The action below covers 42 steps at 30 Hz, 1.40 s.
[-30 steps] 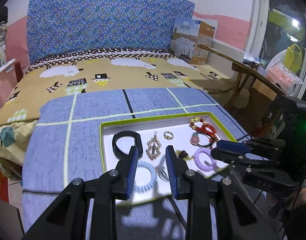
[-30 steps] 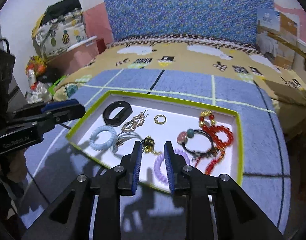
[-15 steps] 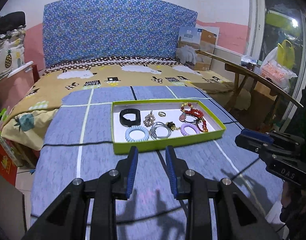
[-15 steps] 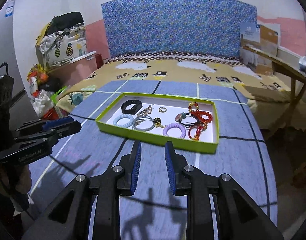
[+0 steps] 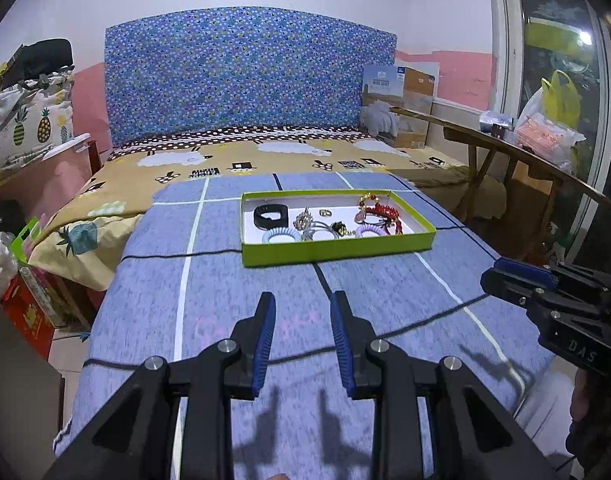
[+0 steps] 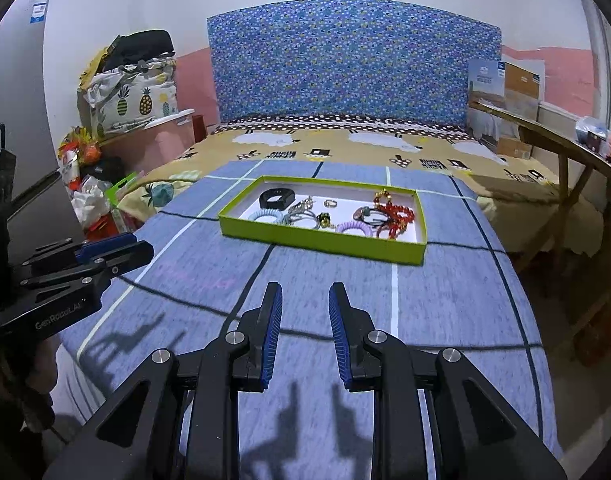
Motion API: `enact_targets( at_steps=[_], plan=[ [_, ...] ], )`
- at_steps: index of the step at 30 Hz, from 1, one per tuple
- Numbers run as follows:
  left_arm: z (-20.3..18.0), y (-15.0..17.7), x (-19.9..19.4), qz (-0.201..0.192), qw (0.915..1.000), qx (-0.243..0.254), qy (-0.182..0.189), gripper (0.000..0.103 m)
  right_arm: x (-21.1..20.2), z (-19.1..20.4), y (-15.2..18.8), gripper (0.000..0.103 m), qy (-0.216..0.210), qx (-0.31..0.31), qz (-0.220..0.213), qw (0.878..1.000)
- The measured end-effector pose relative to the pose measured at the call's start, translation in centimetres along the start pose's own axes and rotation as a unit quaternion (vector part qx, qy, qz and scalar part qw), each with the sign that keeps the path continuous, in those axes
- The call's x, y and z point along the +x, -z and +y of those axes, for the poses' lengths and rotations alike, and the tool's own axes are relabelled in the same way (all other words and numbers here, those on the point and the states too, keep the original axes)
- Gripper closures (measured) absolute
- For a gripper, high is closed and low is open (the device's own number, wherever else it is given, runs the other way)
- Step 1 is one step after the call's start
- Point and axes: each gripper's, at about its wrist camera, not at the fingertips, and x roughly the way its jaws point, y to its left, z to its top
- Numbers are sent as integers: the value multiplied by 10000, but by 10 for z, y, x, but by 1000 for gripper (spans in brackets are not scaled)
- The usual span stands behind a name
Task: Organize jewelry
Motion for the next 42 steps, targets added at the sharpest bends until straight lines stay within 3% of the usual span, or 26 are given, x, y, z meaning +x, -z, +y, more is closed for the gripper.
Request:
enact_targets(
  at_steps=[9, 42],
  plan=[
    [-8, 15, 0, 64, 9999, 97, -72, 73, -5, -1, 16, 78, 107, 80, 63, 9999],
    [-21, 19, 4, 101, 9997, 228, -74, 73, -2, -1, 17, 78, 98, 99, 124, 9998]
  ],
)
